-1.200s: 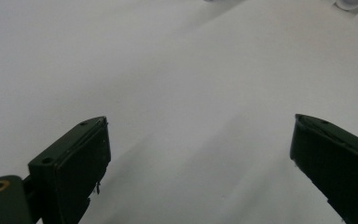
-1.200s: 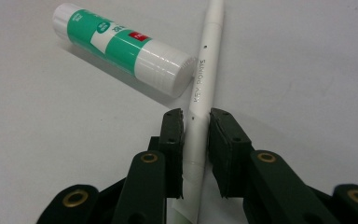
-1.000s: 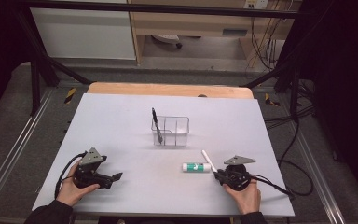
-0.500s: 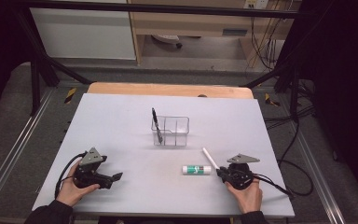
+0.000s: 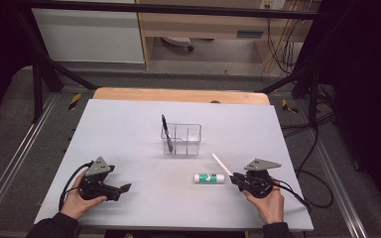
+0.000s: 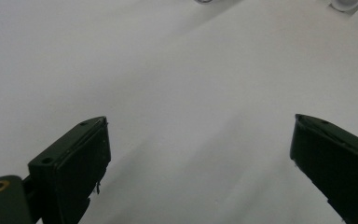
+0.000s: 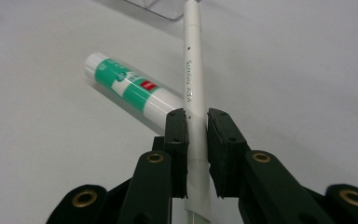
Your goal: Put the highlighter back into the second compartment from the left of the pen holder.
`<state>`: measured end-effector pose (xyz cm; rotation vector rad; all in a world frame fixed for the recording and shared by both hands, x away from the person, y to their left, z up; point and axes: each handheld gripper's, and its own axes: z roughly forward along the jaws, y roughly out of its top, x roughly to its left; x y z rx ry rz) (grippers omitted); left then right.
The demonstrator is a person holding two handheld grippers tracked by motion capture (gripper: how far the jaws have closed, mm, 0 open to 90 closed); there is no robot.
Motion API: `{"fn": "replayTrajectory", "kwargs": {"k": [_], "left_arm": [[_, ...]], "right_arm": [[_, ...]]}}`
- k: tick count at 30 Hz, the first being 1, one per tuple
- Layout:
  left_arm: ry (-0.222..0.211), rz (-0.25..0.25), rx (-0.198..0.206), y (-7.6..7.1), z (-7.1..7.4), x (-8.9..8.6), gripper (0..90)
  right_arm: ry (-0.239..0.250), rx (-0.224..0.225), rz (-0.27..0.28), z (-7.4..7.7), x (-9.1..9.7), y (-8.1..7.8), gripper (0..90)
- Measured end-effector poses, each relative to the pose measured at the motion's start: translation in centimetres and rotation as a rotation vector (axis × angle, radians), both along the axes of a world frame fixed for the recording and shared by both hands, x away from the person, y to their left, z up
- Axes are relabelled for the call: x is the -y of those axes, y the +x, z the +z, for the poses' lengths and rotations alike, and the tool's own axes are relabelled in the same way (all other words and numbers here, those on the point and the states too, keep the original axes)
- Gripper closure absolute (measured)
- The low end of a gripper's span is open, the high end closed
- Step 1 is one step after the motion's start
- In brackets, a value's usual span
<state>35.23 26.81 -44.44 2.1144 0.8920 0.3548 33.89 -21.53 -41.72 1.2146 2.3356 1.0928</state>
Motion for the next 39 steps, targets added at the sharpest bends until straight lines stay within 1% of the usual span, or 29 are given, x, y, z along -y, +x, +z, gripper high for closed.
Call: {"fn": "replayTrajectory", "kwargs": {"k": [2,4,6,10,12,15,17,20,23,27,30,33,39], "left_arm": [[0.002,-0.006,0.002,0.0,0.0,0.1,5.1],[0.005,-0.011,0.003,-0.1,0.0,0.2,5.1],[0.008,-0.013,0.004,-0.1,0.0,0.3,5.1],[0.009,-0.02,0.009,-0.1,0.1,0.4,5.1],[0.011,-0.021,0.012,-0.2,0.2,0.4,5.1],[0.018,-0.028,0.017,-0.2,0.2,0.6,5.1],[0.024,-0.033,0.02,-0.2,0.3,0.8,5.1],[0.037,-0.043,0.025,-0.3,0.3,1.1,5.1],[0.048,-0.056,0.032,-0.3,0.3,1.5,5.2],[0.065,-0.073,0.048,-0.3,0.5,2.1,5.2],[0.075,-0.088,0.061,-0.3,0.7,2.7,5.3],[0.089,-0.099,0.076,-0.3,0.8,3.2,5.5],[0.125,-0.143,0.124,-0.4,1.4,4.4,5.6]], "right_arm": [[-0.008,0.003,0.034,0.3,-0.4,0.1,78.7],[-0.003,0.005,0.068,0.6,-0.9,0.3,78.7],[-0.009,0.009,0.093,0.8,-1.4,0.5,78.7],[-0.011,0.015,0.127,1.2,-2.0,0.7,78.7],[-0.004,0.006,0.147,1.3,-2.3,0.8,78.7],[-0.007,0.01,0.177,1.4,-2.8,1.1,78.8],[-0.006,-0.006,0.202,1.5,-3.2,1.4,78.7],[-0.02,-0.021,0.245,1.5,-3.9,1.8,78.7],[-0.022,-0.038,0.286,1.5,-4.7,2.2,78.7],[-0.016,-0.06,0.319,1.5,-5.5,2.8,78.7],[-0.03,-0.062,0.342,1.5,-6.0,3.0,78.7],[-0.052,-0.078,0.371,1.5,-6.4,3.1,78.8],[-0.062,-0.091,0.397,1.9,-7.1,3.1,78.7]]}}
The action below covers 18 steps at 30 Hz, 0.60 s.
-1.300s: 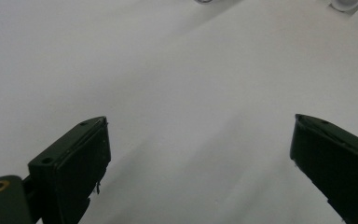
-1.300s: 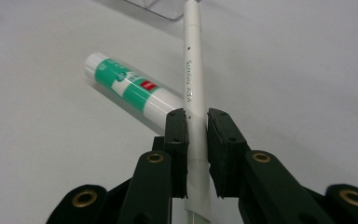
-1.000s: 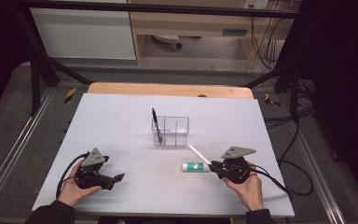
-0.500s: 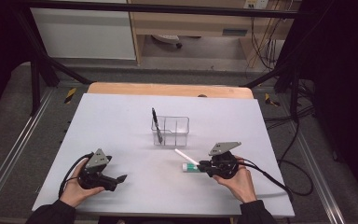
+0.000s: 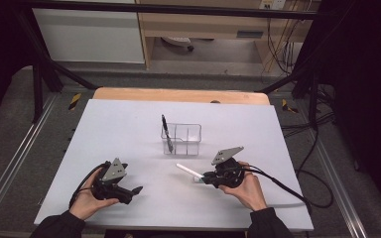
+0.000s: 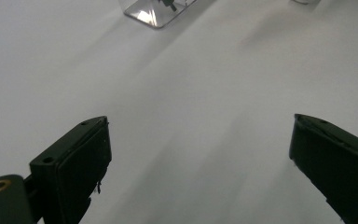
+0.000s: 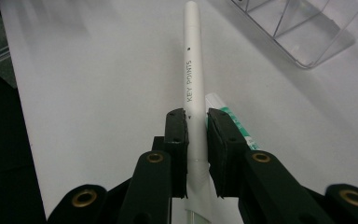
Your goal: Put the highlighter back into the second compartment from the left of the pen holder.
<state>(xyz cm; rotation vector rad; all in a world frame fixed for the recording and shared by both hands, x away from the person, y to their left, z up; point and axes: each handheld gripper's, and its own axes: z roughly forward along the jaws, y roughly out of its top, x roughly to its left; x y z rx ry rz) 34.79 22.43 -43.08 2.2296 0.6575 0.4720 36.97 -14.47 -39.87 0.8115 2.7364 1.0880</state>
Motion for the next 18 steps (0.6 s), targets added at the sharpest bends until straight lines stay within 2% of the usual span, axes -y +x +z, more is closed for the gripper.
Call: {"fn": "replayTrajectory", "kwargs": {"k": [6,18], "left_arm": [[0.041,-0.047,0.057,-0.1,0.5,1.2,6.0],[0.153,-0.159,0.158,-0.4,1.0,3.9,6.5]], "right_arm": [[-0.016,-0.018,0.021,0.4,-0.6,0.0,78.7],[-0.042,-0.041,0.057,1.3,-1.8,0.0,78.8]]}}
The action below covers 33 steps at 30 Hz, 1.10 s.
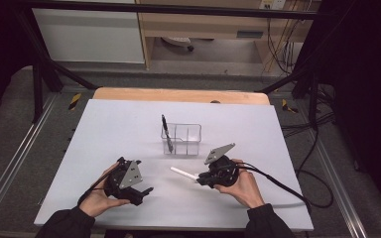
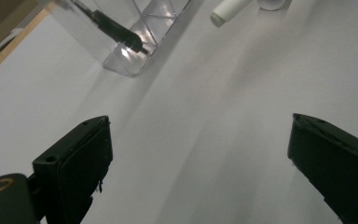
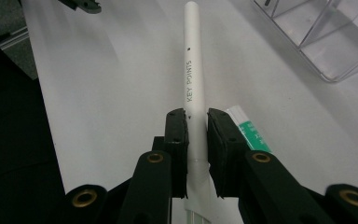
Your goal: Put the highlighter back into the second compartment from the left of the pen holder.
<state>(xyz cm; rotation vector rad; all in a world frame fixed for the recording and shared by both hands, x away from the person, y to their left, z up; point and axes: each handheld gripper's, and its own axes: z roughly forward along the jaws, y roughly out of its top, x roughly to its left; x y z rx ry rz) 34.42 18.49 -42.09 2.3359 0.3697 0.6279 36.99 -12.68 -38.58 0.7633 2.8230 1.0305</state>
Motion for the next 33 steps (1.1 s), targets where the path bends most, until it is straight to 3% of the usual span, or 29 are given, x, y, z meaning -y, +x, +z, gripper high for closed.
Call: {"fn": "replayTrajectory", "kwargs": {"k": [12,20,26,33], "left_arm": [[0.077,-0.108,0.08,-0.3,0.8,2.6,7.6],[0.153,-0.177,0.136,-0.6,1.2,4.9,12.4],[0.21,-0.229,0.194,-0.8,0.9,6.4,19.1],[0.236,-0.281,0.273,-1.0,0.7,7.7,33.2]], "right_arm": [[-0.031,-0.018,0.034,0.7,-1.4,0.2,78.8],[-0.047,-0.038,0.043,1.2,-2.4,0.2,78.8],[-0.056,-0.057,0.052,1.4,-3.1,0.3,78.8],[-0.05,-0.072,0.056,1.5,-4.0,0.4,78.8]]}}
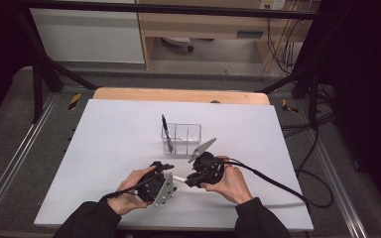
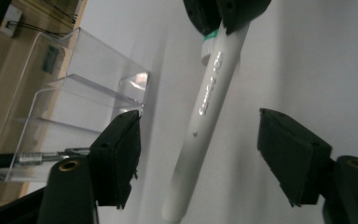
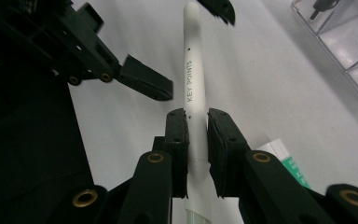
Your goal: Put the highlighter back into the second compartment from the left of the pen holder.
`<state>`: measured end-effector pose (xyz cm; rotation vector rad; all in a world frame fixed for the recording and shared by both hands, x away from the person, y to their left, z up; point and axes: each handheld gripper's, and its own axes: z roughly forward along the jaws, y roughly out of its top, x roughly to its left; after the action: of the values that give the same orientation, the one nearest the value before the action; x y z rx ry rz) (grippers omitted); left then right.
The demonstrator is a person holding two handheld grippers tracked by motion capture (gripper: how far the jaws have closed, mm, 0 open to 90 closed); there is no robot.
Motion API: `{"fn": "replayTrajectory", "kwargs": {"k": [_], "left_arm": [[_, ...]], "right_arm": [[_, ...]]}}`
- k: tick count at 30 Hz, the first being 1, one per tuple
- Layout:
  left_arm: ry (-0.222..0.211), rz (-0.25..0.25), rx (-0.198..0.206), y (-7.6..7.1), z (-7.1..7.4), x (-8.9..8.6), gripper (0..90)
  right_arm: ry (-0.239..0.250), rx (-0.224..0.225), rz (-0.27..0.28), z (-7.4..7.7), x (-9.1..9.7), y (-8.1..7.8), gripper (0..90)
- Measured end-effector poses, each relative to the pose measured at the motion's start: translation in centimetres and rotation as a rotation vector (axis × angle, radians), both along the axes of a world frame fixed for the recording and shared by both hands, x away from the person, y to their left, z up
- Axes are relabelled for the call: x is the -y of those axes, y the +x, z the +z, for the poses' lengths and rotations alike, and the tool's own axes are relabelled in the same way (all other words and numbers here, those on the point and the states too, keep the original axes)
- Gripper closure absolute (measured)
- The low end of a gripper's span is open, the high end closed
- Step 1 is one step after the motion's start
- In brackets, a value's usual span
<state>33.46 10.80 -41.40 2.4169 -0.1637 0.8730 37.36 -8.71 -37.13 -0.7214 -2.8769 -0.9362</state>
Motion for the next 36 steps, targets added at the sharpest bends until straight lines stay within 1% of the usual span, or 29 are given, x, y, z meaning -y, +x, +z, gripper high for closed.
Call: {"fn": "replayTrajectory", "kwargs": {"k": [2,5,7,10,13,14,15,16,17,19,21,23,25,27,30,33,36], "left_arm": [[-0.01,-0.016,0.016,-0.1,-0.1,0.3,37.5],[0.0,-0.032,0.044,-0.1,-0.3,0.5,43.1],[-0.003,-0.044,0.061,-0.2,-0.4,0.7,47.9],[0.007,-0.068,0.095,-0.3,-0.4,0.8,54.5],[0.023,-0.087,0.116,-0.4,-0.6,1.0,59.3],[0.021,-0.092,0.116,-0.4,-0.6,1.1,60.9],[0.024,-0.096,0.129,-0.5,-0.7,1.2,62.3],[0.031,-0.1,0.133,-0.5,-0.7,1.2,63.9],[0.03,-0.104,0.137,-0.5,-0.7,1.3,64.9],[0.044,-0.113,0.152,-0.6,-0.8,1.4,67.2],[0.045,-0.121,0.159,-0.7,-0.8,1.5,69.2],[0.055,-0.129,0.171,-0.7,-0.8,1.6,70.7],[0.049,-0.138,0.176,-0.8,-0.8,1.6,71.6],[0.061,-0.144,0.189,-0.9,-0.8,1.7,73.0],[0.068,-0.152,0.201,-0.9,-0.9,1.7,75.1],[0.085,-0.161,0.212,-0.9,-0.9,1.7,77.3],[0.092,-0.168,0.213,-0.9,-1.0,1.7,77.8]], "right_arm": [[0.0,-0.01,-0.003,0.0,-0.1,0.1,78.8],[-0.004,-0.023,-0.007,0.0,-0.2,0.1,78.8],[-0.005,-0.023,-0.005,0.0,-0.2,0.1,78.8],[-0.004,-0.026,-0.012,0.0,-0.2,0.0,78.8],[-0.005,-0.032,-0.029,0.1,-0.2,0.1,78.8],[-0.004,-0.032,-0.029,0.1,-0.2,0.1,78.8],[-0.003,-0.037,-0.034,0.1,-0.2,0.1,78.8],[-0.005,-0.036,-0.035,0.1,-0.2,0.1,78.8],[-0.003,-0.037,-0.037,0.1,-0.2,0.1,78.8],[-0.007,-0.038,-0.043,0.0,-0.2,0.1,78.8],[-0.011,-0.037,-0.049,0.0,-0.2,0.1,78.8],[-0.013,-0.041,-0.058,0.0,-0.2,0.2,78.7],[-0.011,-0.046,-0.063,0.0,-0.2,0.2,78.8],[-0.01,-0.048,-0.068,0.0,-0.2,0.2,78.8],[-0.009,-0.051,-0.075,0.0,-0.2,0.3,78.8],[-0.01,-0.052,-0.078,-0.1,-0.3,0.3,78.7],[-0.009,-0.054,-0.079,-0.1,-0.3,0.3,78.7]]}}
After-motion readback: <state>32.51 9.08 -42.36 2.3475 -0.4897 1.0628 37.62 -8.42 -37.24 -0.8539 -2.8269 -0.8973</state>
